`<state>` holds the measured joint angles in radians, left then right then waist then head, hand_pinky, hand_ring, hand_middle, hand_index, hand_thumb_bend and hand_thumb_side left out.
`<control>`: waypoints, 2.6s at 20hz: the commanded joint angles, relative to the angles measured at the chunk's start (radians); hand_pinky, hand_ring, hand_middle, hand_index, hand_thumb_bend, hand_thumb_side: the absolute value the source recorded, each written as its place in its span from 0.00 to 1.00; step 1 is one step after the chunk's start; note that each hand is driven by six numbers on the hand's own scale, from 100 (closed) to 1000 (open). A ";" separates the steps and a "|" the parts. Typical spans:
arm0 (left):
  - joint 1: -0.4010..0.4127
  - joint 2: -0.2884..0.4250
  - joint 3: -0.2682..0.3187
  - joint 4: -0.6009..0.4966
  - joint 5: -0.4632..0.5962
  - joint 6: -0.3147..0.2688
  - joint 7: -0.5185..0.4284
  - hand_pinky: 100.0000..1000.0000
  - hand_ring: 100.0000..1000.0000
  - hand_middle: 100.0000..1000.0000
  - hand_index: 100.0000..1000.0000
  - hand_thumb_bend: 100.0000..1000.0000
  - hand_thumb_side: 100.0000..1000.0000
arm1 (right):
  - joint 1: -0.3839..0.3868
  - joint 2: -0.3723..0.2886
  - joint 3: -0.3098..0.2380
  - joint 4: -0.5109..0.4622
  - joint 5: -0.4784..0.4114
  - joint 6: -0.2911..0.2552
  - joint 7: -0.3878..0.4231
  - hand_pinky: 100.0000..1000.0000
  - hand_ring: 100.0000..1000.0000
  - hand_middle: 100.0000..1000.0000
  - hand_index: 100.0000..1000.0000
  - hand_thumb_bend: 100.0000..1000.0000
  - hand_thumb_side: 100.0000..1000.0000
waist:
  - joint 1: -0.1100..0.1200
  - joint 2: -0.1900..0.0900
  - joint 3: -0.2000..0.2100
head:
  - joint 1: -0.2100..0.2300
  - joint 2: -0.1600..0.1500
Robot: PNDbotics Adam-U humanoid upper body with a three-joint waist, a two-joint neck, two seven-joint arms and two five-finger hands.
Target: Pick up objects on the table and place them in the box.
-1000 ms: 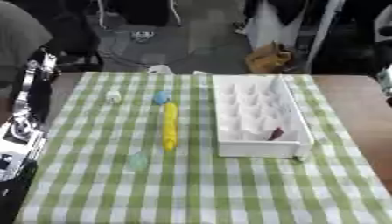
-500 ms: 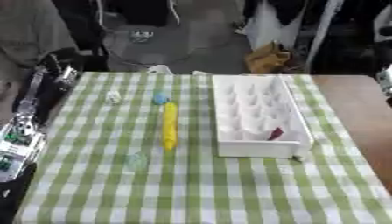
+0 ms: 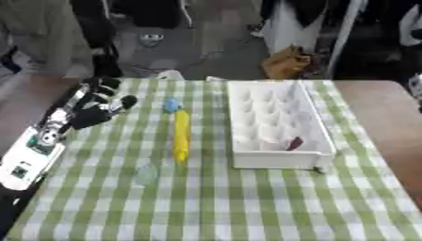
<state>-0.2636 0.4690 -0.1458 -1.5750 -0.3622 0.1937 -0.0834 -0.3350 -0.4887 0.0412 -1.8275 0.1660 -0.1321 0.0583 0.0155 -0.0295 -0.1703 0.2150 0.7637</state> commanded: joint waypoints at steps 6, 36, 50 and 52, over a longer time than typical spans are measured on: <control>-0.045 0.107 -0.164 0.076 -0.144 -0.064 -0.142 0.76 0.80 0.71 0.81 0.82 0.57 | -0.019 -0.031 0.000 -0.015 0.002 -0.001 0.007 0.71 0.75 0.76 0.94 0.18 0.50 | -0.007 0.006 -0.004 | 0.003 -0.005; -0.067 0.119 -0.074 -0.023 -0.507 -0.302 -0.824 0.76 0.79 0.66 0.79 0.84 0.48 | -0.015 -0.034 -0.001 -0.012 0.001 -0.001 0.007 0.71 0.75 0.76 0.94 0.18 0.50 | -0.008 0.003 0.004 | -0.022 -0.007; -0.121 0.072 -0.140 0.065 -0.571 -0.307 -0.823 0.73 0.76 0.61 0.74 0.84 0.49 | -0.018 -0.032 0.001 -0.012 0.000 -0.002 0.009 0.71 0.75 0.76 0.94 0.18 0.50 | -0.009 0.003 0.000 | -0.023 -0.009; -0.122 0.066 -0.138 0.062 -0.585 -0.299 -0.816 0.73 0.76 0.60 0.74 0.83 0.48 | -0.017 -0.032 0.000 -0.012 0.000 -0.002 0.009 0.71 0.75 0.76 0.94 0.18 0.50 | -0.009 0.003 0.000 | -0.023 -0.009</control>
<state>-0.3689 0.5237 -0.2888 -1.5044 -0.9368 -0.1098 -0.9023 -0.3349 -0.4899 0.0450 -1.8274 0.1660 -0.1325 0.0660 0.0155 -0.0295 -0.1707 0.1932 0.7639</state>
